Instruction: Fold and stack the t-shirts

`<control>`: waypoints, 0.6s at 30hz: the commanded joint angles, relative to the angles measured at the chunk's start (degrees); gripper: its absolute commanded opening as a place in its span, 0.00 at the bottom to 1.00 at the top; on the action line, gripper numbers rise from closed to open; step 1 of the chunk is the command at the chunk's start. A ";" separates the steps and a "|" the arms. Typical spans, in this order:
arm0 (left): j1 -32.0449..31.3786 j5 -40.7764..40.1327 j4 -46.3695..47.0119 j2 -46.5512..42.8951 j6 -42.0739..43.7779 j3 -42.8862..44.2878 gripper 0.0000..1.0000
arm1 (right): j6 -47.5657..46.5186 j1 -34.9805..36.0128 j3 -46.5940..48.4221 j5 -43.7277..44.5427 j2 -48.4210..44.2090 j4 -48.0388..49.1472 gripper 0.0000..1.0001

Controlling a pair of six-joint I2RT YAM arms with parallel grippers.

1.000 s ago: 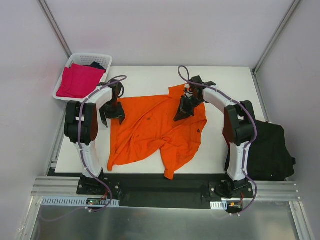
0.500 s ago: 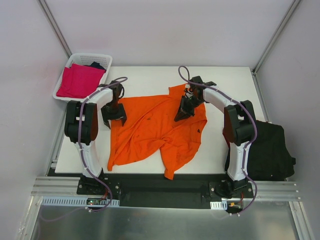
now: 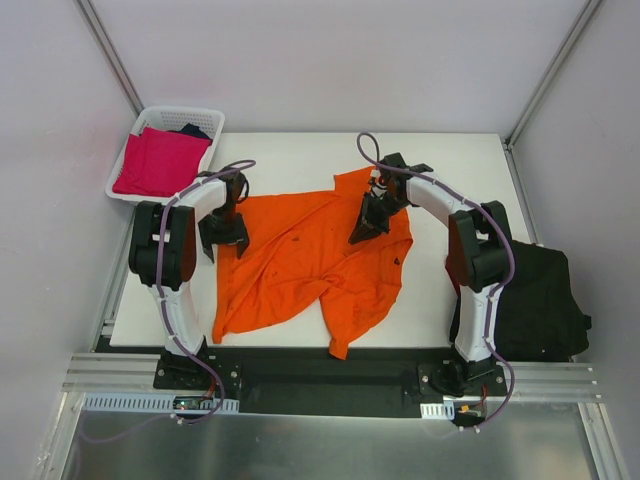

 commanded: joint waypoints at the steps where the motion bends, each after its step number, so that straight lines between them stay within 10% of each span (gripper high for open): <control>1: 0.03 -10.08 -3.92 -0.30 -0.59 -0.66 0.68 | -0.51 -0.31 -0.09 -0.06 -3.79 -0.81 0.13; 18: 0.21 -8.52 -6.04 -0.65 0.29 1.63 0.69 | -3.32 1.09 5.95 0.54 4.12 -0.71 0.01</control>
